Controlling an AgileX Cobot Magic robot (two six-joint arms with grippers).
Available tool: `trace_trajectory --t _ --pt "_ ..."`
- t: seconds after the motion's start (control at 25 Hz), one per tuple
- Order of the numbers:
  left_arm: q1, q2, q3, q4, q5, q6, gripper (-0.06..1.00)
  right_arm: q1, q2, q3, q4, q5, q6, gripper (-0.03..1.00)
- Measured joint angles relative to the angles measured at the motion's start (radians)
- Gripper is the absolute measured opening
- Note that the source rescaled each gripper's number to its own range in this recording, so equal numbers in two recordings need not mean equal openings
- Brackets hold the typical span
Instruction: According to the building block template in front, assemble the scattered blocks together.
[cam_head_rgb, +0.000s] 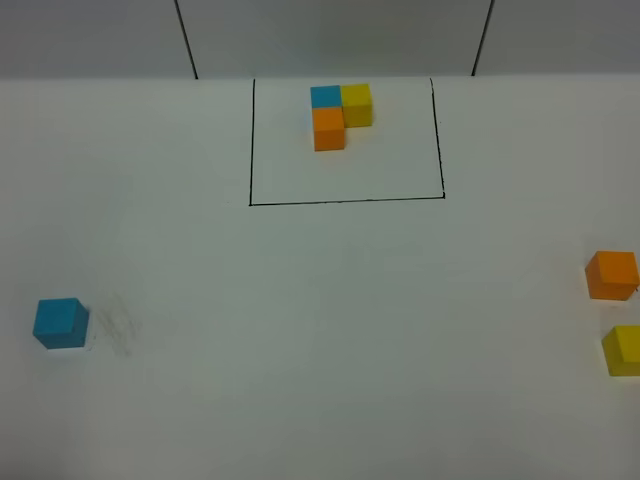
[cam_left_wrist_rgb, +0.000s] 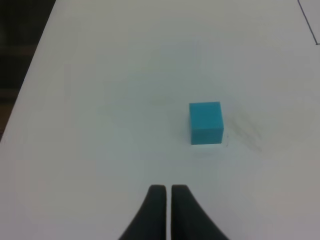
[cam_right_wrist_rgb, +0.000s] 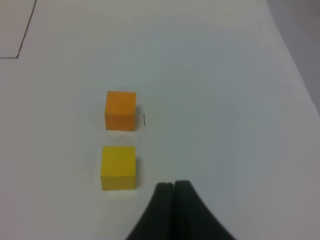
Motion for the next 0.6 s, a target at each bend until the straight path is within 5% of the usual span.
trace_trajectory --t 0.2,0.48,0.6 --pt "0.000 0.000 0.000 0.026 -0.002 0.000 0.15 0.000 0.000 0.000 0.000 0.000 0.000 0.00" --pt "0.000 0.025 0.000 0.027 0.000 -0.007 0.80 0.000 0.000 0.000 0.000 0.000 0.000 0.00" --pt "0.000 0.093 -0.025 0.018 0.013 -0.030 0.97 0.000 0.000 0.000 0.000 0.000 0.000 0.00"
